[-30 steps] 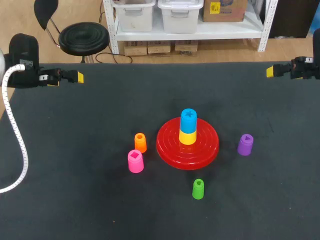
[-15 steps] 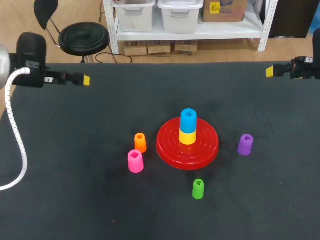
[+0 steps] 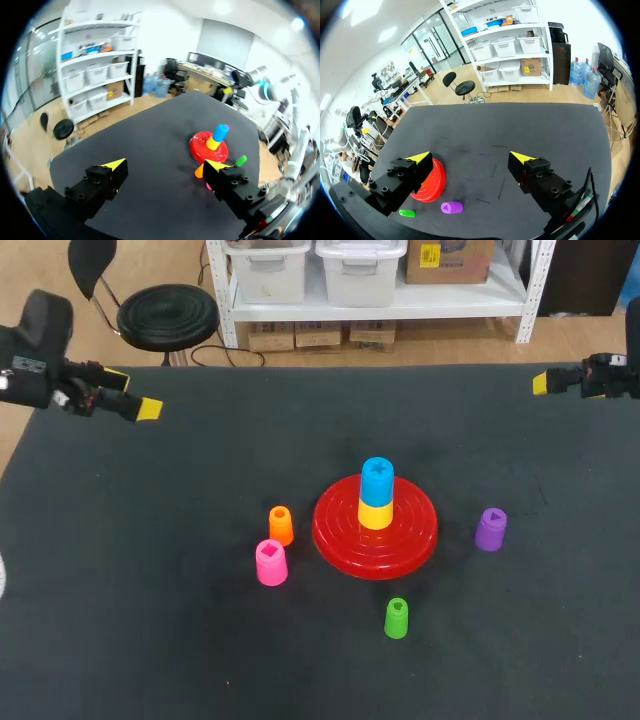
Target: Pick up and stack the cylinders on the red base in this order: pink,purple,orange,green
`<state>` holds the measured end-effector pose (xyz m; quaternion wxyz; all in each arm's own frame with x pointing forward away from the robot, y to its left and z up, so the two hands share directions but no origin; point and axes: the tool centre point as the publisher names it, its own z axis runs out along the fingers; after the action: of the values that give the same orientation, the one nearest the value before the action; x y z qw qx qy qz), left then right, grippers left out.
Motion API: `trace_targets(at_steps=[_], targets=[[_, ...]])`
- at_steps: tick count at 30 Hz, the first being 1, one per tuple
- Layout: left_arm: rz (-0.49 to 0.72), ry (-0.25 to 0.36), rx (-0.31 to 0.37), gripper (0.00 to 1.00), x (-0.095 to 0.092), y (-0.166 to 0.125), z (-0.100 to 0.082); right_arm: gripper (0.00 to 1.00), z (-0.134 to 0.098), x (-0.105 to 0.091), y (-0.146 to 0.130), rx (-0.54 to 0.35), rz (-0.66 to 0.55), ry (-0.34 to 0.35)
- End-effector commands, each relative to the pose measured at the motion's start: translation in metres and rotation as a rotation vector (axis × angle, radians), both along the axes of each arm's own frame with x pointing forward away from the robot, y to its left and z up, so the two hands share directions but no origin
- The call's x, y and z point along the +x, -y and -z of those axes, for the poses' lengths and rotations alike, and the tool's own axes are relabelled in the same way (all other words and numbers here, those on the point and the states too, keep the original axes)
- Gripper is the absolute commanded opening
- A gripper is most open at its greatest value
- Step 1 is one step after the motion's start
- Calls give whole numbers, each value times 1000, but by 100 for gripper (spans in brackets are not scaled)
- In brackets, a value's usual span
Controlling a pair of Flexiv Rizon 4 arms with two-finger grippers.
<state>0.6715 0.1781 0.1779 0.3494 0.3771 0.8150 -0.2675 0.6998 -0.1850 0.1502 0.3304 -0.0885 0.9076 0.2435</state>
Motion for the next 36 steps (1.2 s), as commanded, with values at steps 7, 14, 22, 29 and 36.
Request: trace_targets(at_steps=[7, 14, 22, 29, 36], targets=[[502, 281, 11, 100, -30, 8, 2, 100, 0, 0, 0, 1, -1, 0], [590, 356, 167, 100, -43, 18, 14, 100, 0, 0, 0, 1, -1, 0], [583, 285, 244, 100, -43, 14, 22, 100, 0, 0, 0, 1, -1, 0], [650, 286, 185, 100, -51, 13, 21, 100, 0, 0, 0, 1, -1, 0], [687, 288, 201, 100, -65, 16, 23, 100, 0, 0, 0, 1, -1, 0]])
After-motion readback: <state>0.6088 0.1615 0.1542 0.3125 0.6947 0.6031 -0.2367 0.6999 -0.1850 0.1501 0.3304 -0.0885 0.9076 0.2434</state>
